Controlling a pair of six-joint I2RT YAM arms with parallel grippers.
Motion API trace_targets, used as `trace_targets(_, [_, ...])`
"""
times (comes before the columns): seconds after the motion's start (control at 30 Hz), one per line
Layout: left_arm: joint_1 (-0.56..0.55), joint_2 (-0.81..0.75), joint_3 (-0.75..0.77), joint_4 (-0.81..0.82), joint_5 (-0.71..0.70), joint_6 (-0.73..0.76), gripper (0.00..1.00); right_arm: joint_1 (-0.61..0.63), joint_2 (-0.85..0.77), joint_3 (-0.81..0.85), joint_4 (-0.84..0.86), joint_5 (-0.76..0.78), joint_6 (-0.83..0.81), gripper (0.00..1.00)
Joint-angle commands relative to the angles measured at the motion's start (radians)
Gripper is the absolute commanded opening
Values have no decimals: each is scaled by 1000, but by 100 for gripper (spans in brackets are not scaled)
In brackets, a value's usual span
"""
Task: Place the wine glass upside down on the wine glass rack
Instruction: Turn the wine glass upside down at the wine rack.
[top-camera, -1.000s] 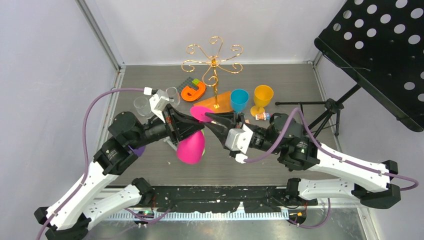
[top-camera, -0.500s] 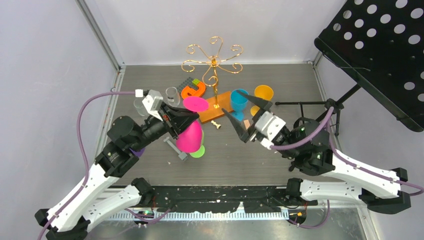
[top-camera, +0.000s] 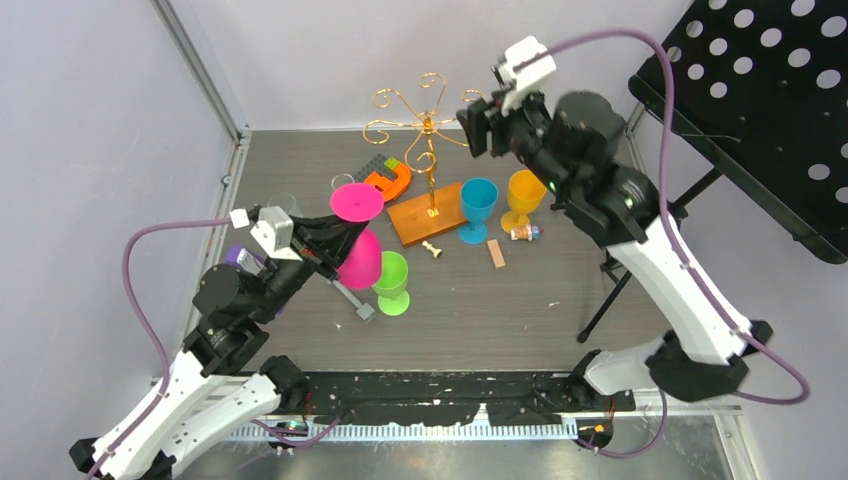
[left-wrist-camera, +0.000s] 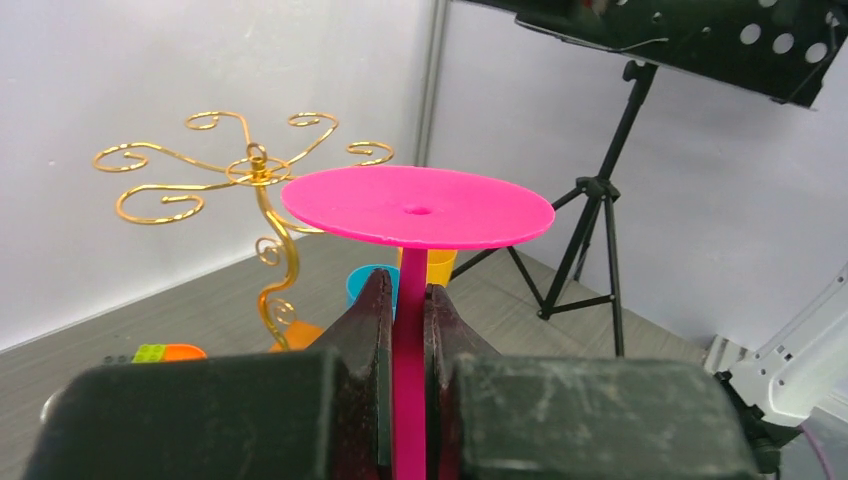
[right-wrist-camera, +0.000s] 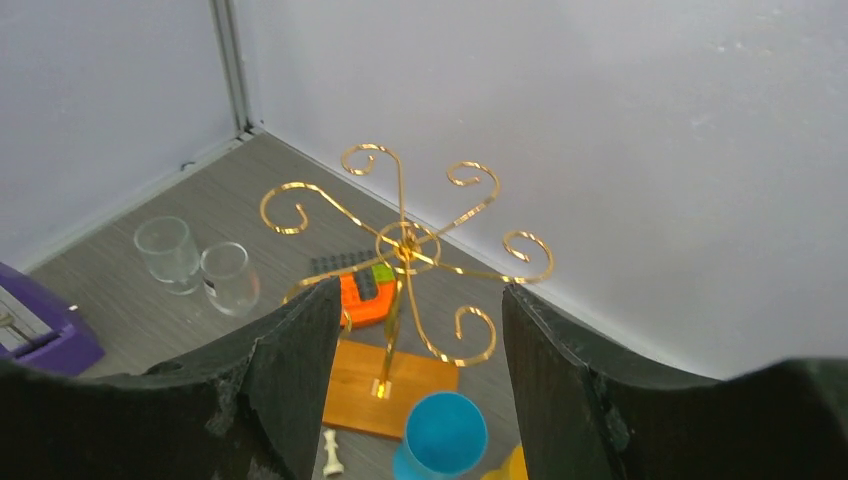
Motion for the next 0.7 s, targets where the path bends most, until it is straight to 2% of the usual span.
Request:
trace_targets(0.0, [8,-43,-47,100,-44,76,0,-61,205,267,-230,-198,136,66])
trace_targets(0.1, [10,-63,-60,92,-44,87,0,-86,357,455,-286,-235,163,66])
trace_targets(0.23, [10,-75,-57,70,-44,87,0,-122,490,591,-318,-256,209,65])
trace_targets(0.4, [10,-92,-64,58,-45,84,0,-152,567,616,-273,-303,250,63])
trace_targets(0.67, [10,-113,-81,57,-89,69,0,-163,629,600,-236,-253,261,56])
